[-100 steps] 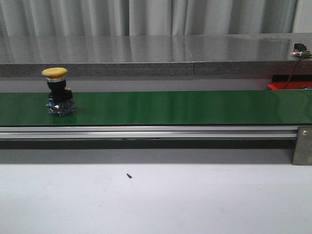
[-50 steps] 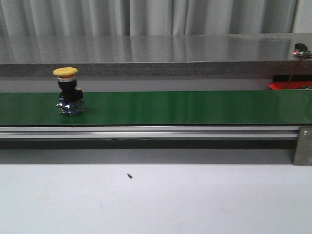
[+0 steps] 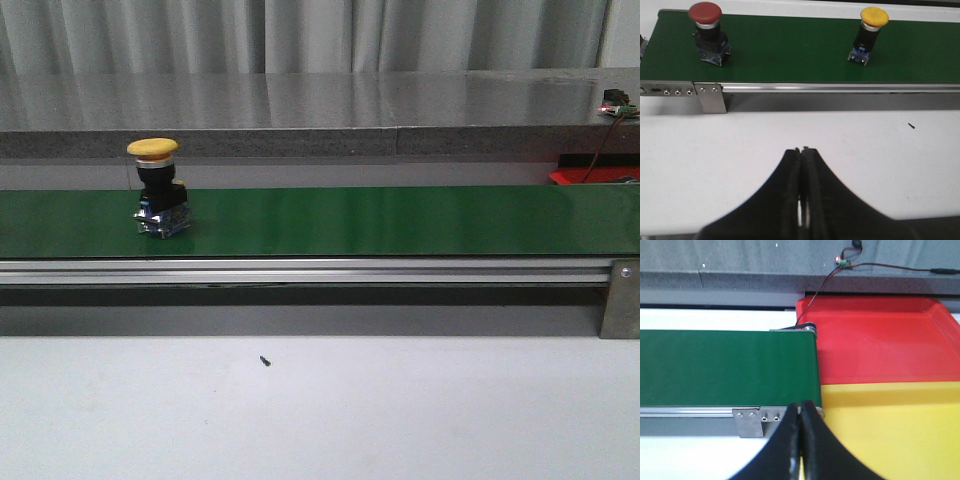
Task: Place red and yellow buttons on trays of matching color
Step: 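Move the right gripper down over the yellow button on the belt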
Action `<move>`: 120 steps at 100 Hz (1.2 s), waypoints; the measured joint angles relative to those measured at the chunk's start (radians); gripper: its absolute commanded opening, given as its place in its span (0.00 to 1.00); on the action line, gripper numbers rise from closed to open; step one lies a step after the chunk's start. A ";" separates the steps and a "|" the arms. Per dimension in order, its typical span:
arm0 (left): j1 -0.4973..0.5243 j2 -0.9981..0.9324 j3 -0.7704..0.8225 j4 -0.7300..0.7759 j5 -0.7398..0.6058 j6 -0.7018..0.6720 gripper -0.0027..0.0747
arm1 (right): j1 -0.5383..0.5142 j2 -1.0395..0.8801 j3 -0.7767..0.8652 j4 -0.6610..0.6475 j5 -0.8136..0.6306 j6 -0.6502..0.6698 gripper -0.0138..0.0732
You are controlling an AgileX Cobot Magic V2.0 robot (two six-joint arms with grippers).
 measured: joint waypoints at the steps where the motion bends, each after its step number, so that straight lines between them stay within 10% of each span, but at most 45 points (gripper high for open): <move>1: 0.000 -0.003 0.000 0.000 0.000 0.000 0.01 | 0.000 0.016 -0.005 0.000 0.001 0.000 0.08; 55: 0.000 -0.012 0.000 0.000 0.000 0.000 0.01 | 0.243 0.526 -0.449 0.008 0.267 -0.013 0.11; 88: 0.000 -0.012 0.000 0.000 0.000 0.000 0.01 | 0.417 0.798 -0.692 0.044 0.387 -0.018 0.76; 120: 0.000 -0.012 0.000 0.000 0.000 0.000 0.01 | 0.517 1.039 -0.919 0.155 0.521 -0.158 0.78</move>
